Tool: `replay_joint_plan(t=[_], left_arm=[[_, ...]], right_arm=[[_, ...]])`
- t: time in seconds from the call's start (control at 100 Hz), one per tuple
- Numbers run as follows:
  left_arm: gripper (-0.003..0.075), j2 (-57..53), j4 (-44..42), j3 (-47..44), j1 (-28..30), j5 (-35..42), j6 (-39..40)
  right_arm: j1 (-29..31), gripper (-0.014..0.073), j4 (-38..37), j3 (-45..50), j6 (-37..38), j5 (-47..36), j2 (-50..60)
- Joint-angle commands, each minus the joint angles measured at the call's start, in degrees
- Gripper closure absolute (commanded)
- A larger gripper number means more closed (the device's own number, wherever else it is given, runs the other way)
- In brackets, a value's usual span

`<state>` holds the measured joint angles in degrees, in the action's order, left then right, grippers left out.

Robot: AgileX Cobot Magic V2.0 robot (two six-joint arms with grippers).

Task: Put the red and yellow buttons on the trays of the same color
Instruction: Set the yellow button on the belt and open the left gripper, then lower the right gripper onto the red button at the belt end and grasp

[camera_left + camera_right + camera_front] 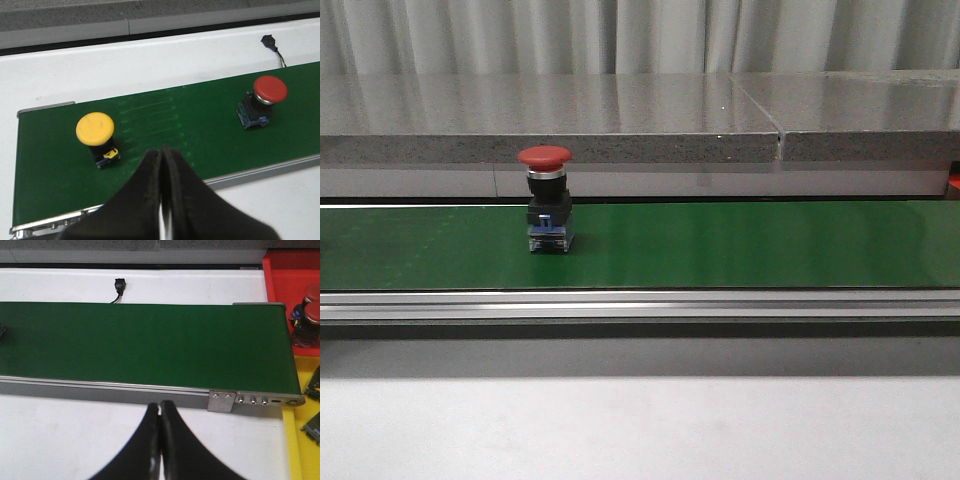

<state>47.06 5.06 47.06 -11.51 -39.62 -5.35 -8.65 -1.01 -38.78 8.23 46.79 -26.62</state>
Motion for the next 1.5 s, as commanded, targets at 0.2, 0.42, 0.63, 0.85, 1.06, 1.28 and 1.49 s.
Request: replay_joint_plan(t=[0.2,0.42,0.63,0.85,1.06,1.28,1.49], left_arm=[[0.0741,-15.1,1.6,-6.8,-0.5,0.9,-0.1],[0.0741,-22.1,1.5,-8.7,-0.5,0.1,-0.1],[0.0741,-22.7,1.5,-8.7,-0.5,0.1,-0.1],[0.0741,-22.6,1.5,-8.7,-0.5,0.1,-0.1],[0.0741,-22.6,1.5,-8.7,-0.5,0.1,-0.1],[0.0741,-22.6,1.5,-8.7,-0.5,0.1,-0.1],[0.0741,-22.6,1.5,-8.7,-0.5,0.1,-0.1]], right_arm=[[-0.1,0.0660,0.0,-1.3,-0.7,-4.0,-0.1],[-2.8,0.0660,0.0,-1.8,-0.7,-3.5,-3.7],[-11.2,0.0656,0.0,-4.3,-2.4,-2.4,-13.3],[-16.9,0.0327,0.1,-13.7,-2.7,-2.7,-26.0],[-20.4,-0.0018,0.1,-24.5,-2.7,0.0,-38.5],[-22.8,-0.0021,0.4,-35.9,-4.7,7.0,-50.6],[-23.1,-0.0021,3.1,-45.4,-9.4,13.2,-60.9]])
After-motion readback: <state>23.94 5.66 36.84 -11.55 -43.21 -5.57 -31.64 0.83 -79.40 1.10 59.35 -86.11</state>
